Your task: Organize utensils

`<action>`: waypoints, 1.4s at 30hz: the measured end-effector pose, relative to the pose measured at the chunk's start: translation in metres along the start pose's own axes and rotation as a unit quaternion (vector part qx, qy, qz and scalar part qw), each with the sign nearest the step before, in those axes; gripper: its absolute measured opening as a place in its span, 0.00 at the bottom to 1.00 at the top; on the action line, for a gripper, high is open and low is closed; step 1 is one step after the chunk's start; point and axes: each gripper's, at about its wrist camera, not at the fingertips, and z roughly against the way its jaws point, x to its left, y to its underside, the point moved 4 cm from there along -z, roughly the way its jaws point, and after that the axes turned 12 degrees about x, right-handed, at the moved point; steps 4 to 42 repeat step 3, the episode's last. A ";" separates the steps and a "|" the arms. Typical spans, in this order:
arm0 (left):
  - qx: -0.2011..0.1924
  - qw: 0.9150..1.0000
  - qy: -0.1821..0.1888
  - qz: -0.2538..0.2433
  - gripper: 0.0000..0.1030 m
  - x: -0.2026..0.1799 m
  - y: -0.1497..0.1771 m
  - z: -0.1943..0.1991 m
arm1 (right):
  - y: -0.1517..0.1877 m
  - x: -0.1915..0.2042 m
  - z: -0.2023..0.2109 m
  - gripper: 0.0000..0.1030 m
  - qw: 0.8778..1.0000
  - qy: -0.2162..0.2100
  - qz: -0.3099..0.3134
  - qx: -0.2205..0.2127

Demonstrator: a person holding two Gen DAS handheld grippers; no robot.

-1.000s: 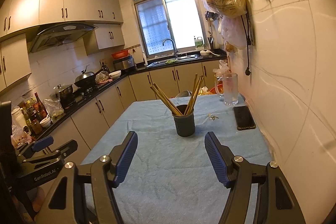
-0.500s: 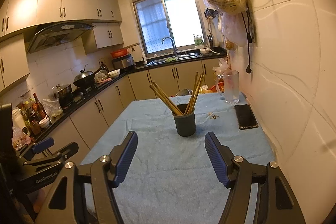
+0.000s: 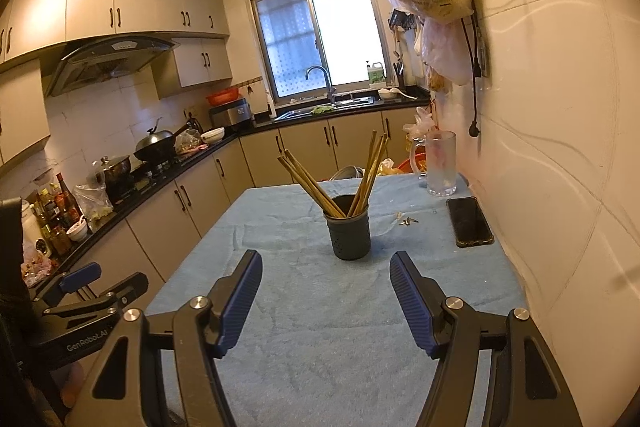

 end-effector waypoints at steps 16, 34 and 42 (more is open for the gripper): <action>-0.012 1.000 0.009 0.008 0.83 0.002 -0.004 -0.007 | -0.002 -0.002 -0.010 0.68 1.000 0.005 0.001 0.007; -0.012 1.000 0.009 0.008 0.83 0.002 -0.004 -0.007 | -0.002 -0.002 -0.010 0.68 1.000 0.005 0.001 0.007; -0.012 1.000 0.009 0.008 0.83 0.002 -0.004 -0.007 | -0.002 -0.002 -0.010 0.68 1.000 0.005 0.001 0.007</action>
